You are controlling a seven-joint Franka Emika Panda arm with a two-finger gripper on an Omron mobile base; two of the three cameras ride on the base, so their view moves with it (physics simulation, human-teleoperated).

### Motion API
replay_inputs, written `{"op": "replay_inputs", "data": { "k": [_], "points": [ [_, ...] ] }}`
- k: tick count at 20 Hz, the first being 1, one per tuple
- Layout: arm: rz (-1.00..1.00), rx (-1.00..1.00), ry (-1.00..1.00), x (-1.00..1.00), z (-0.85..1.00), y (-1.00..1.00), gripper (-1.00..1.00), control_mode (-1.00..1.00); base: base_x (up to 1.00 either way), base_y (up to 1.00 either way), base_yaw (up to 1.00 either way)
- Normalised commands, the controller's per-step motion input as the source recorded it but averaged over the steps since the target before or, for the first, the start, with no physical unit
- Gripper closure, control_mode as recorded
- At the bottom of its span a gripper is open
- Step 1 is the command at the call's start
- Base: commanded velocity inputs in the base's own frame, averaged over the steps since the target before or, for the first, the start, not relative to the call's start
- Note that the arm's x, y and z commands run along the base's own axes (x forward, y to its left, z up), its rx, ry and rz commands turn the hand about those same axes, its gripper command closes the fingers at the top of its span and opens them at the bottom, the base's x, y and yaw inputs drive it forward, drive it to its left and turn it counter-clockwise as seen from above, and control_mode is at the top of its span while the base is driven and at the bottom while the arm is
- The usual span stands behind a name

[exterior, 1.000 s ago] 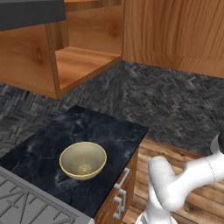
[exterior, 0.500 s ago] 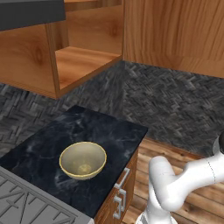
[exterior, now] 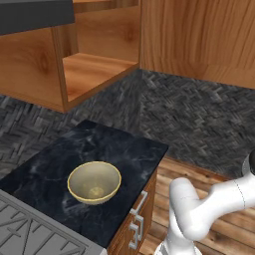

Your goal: Open the cabinet and move the ladle to the pot. Then close the cabinet.

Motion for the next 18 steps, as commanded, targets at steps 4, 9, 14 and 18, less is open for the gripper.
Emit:
{"op": "replay_inputs", "data": {
  "k": [4,9,14,18],
  "points": [
    [0.11,-0.02,-0.02,-0.65,0.06,0.39,-1.0,-1.0,0.0,0.0,0.0],
    [0.09,-0.02,-0.1,-0.91,0.13,0.46,-1.0,-1.0,0.0,0.0,0.0],
    [-0.02,-0.12,-0.23,-0.58,-0.03,1.0,-1.0,-1.0,0.0,0.0,0.0],
    [-0.14,-0.03,-0.19,0.0,-0.24,1.0,-1.0,-1.0,0.0,0.0,0.0]
  ]
}}
